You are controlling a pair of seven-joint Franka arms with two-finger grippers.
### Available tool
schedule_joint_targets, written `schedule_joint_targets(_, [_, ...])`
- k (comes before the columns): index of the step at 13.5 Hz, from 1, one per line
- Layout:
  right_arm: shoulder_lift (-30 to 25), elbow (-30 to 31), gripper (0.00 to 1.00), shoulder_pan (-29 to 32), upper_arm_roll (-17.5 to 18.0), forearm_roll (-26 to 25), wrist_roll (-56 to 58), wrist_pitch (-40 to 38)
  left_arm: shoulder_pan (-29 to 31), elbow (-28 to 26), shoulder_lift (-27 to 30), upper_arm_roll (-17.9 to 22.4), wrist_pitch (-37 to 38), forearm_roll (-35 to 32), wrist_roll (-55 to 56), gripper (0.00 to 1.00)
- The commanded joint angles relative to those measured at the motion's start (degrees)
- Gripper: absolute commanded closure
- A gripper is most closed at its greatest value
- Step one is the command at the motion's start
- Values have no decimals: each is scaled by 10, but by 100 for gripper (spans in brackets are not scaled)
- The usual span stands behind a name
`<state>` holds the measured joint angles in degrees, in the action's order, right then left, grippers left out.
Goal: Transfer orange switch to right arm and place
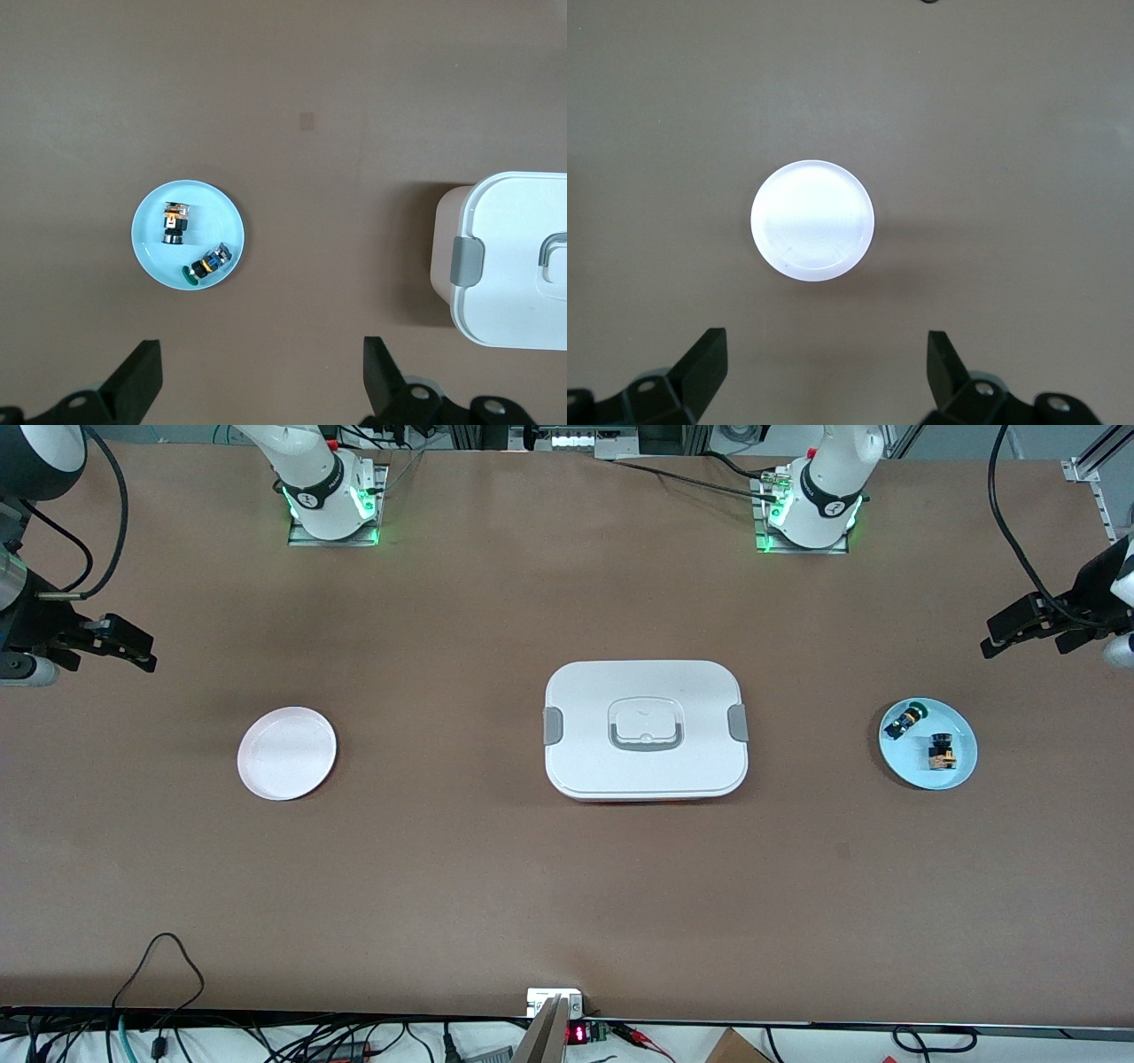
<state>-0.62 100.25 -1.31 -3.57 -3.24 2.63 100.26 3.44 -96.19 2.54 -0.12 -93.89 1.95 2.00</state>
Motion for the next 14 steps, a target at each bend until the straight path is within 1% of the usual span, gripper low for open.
schedule_joint_targets(1, [4,-14,0,-3,-5,10,11,-13,-2,20,-9,-2,14,-12,10,0])
schedule_joint_targets(5, [4,-14,0,-3,-5,10,11,-14,-2,18,-10,-2,14,-12,6,0])
schedule_joint_targets(9, [4,-15,0,-3,-5,10,11,-13,0,5,-19,-2,15,-13,-9,0])
schedule_joint_targets(11, [4,-15,0,-3,-5,10,11,-12,7,3,-39,-1,11,-17,-122,0])
schedule_joint_targets(14, [4,-15,0,-4,-5,10,11,-13,24,-27,-63,4,-22,-20,-273,0])
